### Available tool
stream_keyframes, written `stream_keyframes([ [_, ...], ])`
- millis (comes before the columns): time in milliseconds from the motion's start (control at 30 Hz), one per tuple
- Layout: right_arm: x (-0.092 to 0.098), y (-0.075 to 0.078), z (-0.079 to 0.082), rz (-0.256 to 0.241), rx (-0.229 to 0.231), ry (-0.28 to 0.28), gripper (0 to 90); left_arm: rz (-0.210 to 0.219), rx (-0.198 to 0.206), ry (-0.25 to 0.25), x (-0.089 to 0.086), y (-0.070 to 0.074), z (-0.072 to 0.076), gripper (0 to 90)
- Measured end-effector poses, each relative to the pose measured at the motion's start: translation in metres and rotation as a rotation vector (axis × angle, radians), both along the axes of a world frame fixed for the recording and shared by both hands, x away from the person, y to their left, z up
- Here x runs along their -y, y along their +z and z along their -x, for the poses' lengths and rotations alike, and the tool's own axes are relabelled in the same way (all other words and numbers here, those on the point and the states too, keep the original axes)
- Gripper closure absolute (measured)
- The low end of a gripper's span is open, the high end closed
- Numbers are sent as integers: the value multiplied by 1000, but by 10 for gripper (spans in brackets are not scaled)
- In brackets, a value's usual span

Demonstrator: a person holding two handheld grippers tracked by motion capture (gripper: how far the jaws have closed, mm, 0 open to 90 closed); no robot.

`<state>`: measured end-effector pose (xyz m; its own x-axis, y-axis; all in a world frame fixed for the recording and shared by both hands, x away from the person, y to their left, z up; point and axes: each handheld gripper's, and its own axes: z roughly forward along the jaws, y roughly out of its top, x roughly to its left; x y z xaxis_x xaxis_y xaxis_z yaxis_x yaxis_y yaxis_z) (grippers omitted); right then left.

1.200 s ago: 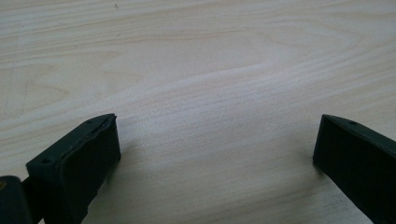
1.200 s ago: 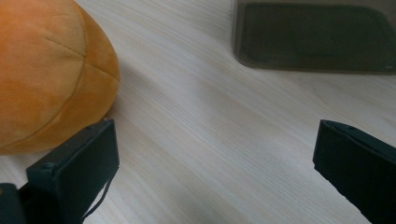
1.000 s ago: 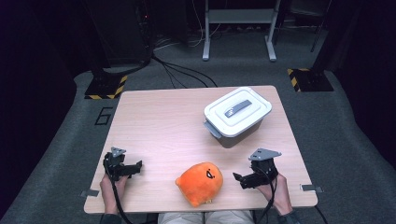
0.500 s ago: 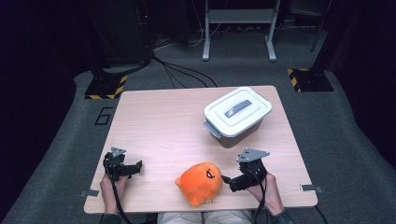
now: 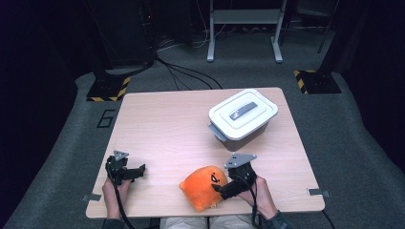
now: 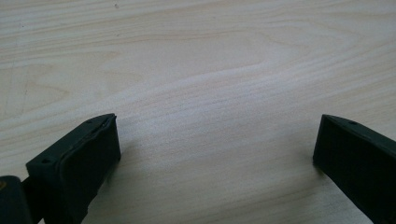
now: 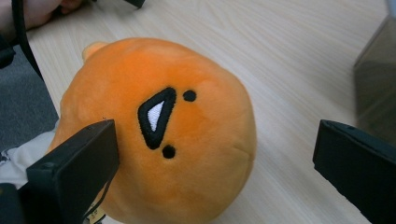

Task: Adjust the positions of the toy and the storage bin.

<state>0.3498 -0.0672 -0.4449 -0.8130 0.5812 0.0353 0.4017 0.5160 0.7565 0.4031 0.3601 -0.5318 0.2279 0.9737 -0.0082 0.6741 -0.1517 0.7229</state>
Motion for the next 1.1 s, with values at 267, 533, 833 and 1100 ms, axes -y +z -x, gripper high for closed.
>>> stream_keyframes([
  [267,-9,-11,-3,-6,-66,48,143,0,0,0,0,0,0,3],
  [533,-9,-21,-5,-4,-88,85,439,-2,1,0,0,0,0,3],
  [833,0,-18,-1,-74,-78,72,606,-2,1,0,0,0,0,4],
  [1100,1,-12,7,-80,-37,69,614,0,1,0,0,0,0,4],
])
